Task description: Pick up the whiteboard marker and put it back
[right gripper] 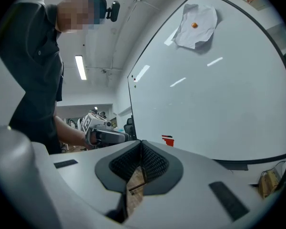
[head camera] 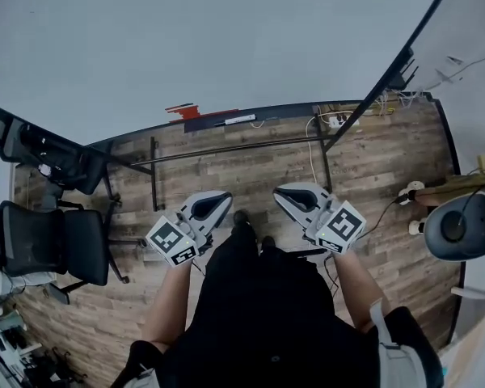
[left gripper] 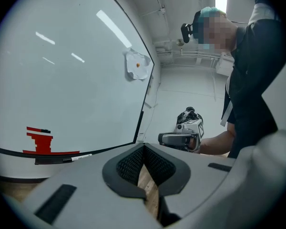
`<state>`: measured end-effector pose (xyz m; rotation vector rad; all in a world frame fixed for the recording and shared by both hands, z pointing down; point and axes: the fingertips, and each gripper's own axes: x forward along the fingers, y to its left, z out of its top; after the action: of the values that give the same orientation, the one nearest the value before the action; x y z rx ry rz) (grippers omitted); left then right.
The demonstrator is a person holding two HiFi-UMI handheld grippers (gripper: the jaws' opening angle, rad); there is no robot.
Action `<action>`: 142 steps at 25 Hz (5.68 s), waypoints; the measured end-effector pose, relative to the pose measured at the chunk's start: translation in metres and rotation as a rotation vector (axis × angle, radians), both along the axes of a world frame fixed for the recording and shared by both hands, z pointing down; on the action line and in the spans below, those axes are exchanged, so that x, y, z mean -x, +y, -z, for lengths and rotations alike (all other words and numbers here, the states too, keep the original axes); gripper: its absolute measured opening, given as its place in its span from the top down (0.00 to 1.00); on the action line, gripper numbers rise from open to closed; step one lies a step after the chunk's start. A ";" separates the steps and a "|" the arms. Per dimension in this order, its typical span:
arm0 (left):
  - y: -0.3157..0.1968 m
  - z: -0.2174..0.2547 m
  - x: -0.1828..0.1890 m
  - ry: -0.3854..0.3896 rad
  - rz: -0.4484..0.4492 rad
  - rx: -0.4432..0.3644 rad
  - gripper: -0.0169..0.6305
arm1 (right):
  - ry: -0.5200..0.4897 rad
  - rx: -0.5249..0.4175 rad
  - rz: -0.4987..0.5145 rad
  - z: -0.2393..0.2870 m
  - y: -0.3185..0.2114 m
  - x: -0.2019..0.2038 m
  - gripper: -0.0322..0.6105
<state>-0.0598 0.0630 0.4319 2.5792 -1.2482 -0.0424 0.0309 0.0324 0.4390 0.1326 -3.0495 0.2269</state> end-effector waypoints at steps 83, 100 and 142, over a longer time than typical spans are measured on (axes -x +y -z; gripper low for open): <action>-0.257 -0.189 0.069 -1.035 -0.233 0.403 0.81 | 0.103 0.026 0.007 -0.019 -0.250 0.008 0.92; -0.260 -0.207 0.069 -1.020 -0.277 0.462 0.81 | 0.105 0.042 -0.015 -0.025 -0.255 0.002 0.92; -0.260 -0.095 0.047 -0.823 -0.074 0.178 0.86 | 0.076 0.025 0.072 -0.019 -0.245 0.020 0.92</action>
<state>-0.1067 -0.1966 0.5268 2.5351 -1.2867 1.1866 0.0104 -0.2125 0.4580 0.0289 -2.9679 0.2486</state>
